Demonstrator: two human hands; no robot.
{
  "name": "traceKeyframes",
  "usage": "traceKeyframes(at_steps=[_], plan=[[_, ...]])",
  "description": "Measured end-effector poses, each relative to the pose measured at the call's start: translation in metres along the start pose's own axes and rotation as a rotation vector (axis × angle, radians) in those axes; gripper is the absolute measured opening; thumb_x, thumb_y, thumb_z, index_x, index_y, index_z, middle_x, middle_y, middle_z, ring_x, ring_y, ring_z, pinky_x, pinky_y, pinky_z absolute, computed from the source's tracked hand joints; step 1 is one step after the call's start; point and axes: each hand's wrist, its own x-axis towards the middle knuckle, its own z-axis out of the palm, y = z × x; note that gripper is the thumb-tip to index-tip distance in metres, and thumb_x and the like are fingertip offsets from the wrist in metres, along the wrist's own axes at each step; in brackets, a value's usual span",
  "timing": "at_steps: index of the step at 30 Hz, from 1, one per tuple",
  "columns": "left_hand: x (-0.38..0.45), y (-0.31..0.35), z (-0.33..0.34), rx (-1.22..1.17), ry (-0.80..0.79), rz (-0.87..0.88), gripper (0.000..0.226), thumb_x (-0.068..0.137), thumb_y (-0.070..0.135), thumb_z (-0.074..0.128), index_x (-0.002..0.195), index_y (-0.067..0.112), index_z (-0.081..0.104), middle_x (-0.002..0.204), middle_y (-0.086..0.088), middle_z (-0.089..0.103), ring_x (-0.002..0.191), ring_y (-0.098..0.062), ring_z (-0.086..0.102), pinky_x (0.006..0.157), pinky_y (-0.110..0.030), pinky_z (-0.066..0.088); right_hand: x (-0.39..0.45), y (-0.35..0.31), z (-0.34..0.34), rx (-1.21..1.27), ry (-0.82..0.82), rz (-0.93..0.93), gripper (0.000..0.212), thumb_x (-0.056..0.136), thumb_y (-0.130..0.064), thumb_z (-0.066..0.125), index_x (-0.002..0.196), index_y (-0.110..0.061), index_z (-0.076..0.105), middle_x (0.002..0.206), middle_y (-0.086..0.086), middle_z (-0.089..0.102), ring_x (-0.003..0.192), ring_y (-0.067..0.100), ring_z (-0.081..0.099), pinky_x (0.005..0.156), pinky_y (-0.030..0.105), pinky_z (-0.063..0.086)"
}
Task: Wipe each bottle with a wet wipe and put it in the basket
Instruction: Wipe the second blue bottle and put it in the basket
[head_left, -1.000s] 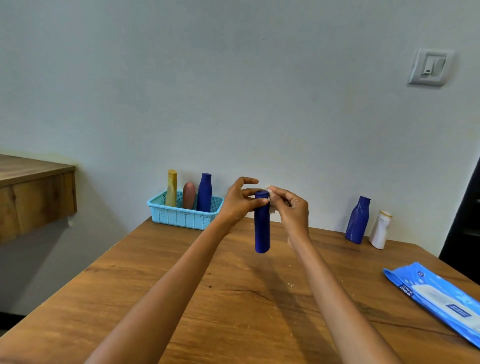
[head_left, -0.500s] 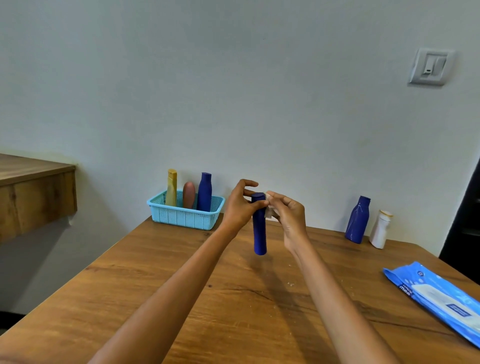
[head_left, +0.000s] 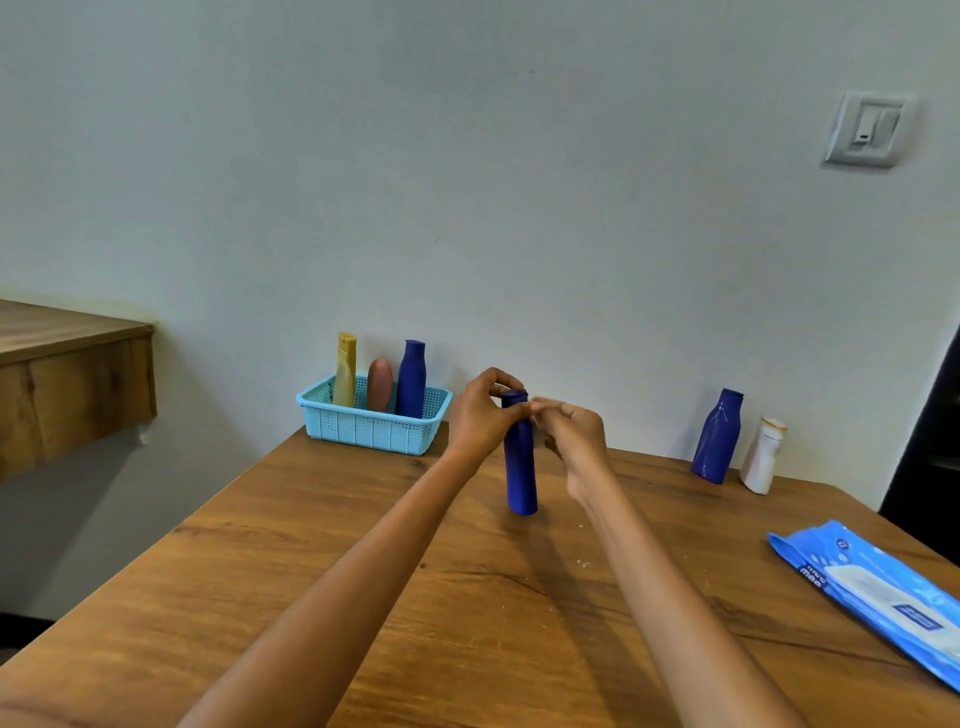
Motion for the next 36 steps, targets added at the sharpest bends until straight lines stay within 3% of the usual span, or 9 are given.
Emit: traceKeyframes(at_steps=[4,8,11,14,20,24,26,30,36], plan=[[-0.002,-0.002,0.002,0.061,0.014,0.016,0.030,0.075,0.027,0.076,0.092,0.021,0.052,0.090,0.005,0.058,0.091,-0.016,0.059,0.080,-0.036,0.054,0.003,-0.001,0.002,0.089,0.002,-0.008,0.014,0.089,-0.009,0.059,0.094,-0.018,0.070,0.102,0.009,0.070,0.096,0.022,0.064,0.083,0.032,0.053],[-0.001,-0.001,0.000,0.137,-0.032,0.076,0.021,0.080,0.029,0.071,0.094,0.020,0.058,0.096,0.001,0.062,0.089,-0.014,0.058,0.075,-0.028,0.051,0.003,0.005,0.001,0.068,0.006,-0.012,0.018,0.089,-0.007,0.060,0.103,-0.014,0.068,0.106,0.008,0.069,0.098,0.022,0.065,0.078,0.027,0.053],[0.005,0.004,-0.008,0.181,-0.193,0.098,0.018,0.093,0.023,0.056,0.107,0.014,0.064,0.105,-0.003,0.065,0.095,-0.015,0.060,0.078,-0.027,0.050,0.005,0.004,-0.004,0.064,0.056,-0.017,0.017,0.090,-0.007,0.060,0.104,-0.012,0.067,0.104,0.006,0.070,0.094,0.020,0.066,0.078,0.028,0.054],[0.008,0.007,-0.013,0.214,-0.326,0.113,0.027,0.091,0.008,0.057,0.117,0.012,0.061,0.115,-0.004,0.064,0.104,-0.014,0.058,0.083,-0.022,0.048,0.004,0.001,-0.007,0.073,0.091,-0.036,0.017,0.089,-0.006,0.061,0.103,-0.010,0.068,0.101,0.004,0.070,0.089,0.017,0.065,0.077,0.027,0.055],[0.004,0.006,-0.010,0.172,-0.202,0.074,0.027,0.085,0.009,0.065,0.111,0.012,0.060,0.107,-0.003,0.063,0.092,-0.007,0.055,0.063,-0.009,0.044,-0.003,-0.005,-0.003,-0.003,0.100,-0.137,0.012,0.085,-0.016,0.067,0.097,-0.015,0.071,0.085,-0.007,0.069,0.074,0.001,0.061,0.054,0.010,0.045],[0.005,-0.002,-0.012,0.125,-0.102,-0.008,0.028,0.082,0.015,0.070,0.107,0.016,0.060,0.097,-0.002,0.062,0.093,-0.014,0.059,0.077,-0.028,0.054,-0.006,0.011,-0.002,-0.156,0.098,-0.101,0.007,0.088,-0.017,0.063,0.090,-0.014,0.069,0.073,-0.008,0.065,0.064,0.000,0.057,0.047,0.007,0.042],[0.007,-0.006,-0.016,0.119,-0.084,-0.047,0.027,0.081,0.018,0.071,0.104,0.019,0.059,0.093,-0.002,0.061,0.092,-0.017,0.060,0.082,-0.035,0.055,-0.002,0.022,-0.007,-0.216,0.082,-0.033,0.010,0.089,-0.016,0.061,0.093,-0.013,0.069,0.079,-0.004,0.067,0.071,0.005,0.060,0.054,0.014,0.045],[0.007,-0.005,-0.019,0.095,-0.108,-0.064,0.026,0.082,0.018,0.070,0.105,0.017,0.058,0.095,-0.005,0.061,0.093,-0.018,0.060,0.079,-0.030,0.054,0.005,0.038,-0.016,-0.280,0.050,0.113,0.012,0.091,-0.015,0.059,0.094,-0.011,0.069,0.093,0.006,0.069,0.090,0.021,0.064,0.071,0.029,0.051],[0.006,0.000,-0.015,0.101,-0.138,-0.025,0.025,0.083,0.015,0.068,0.105,0.017,0.059,0.107,-0.004,0.063,0.100,-0.016,0.059,0.080,-0.029,0.052,0.004,0.014,-0.008,-0.153,0.032,-0.023,0.019,0.091,-0.011,0.059,0.107,-0.011,0.067,0.103,0.003,0.069,0.096,0.017,0.064,0.063,0.017,0.045]])
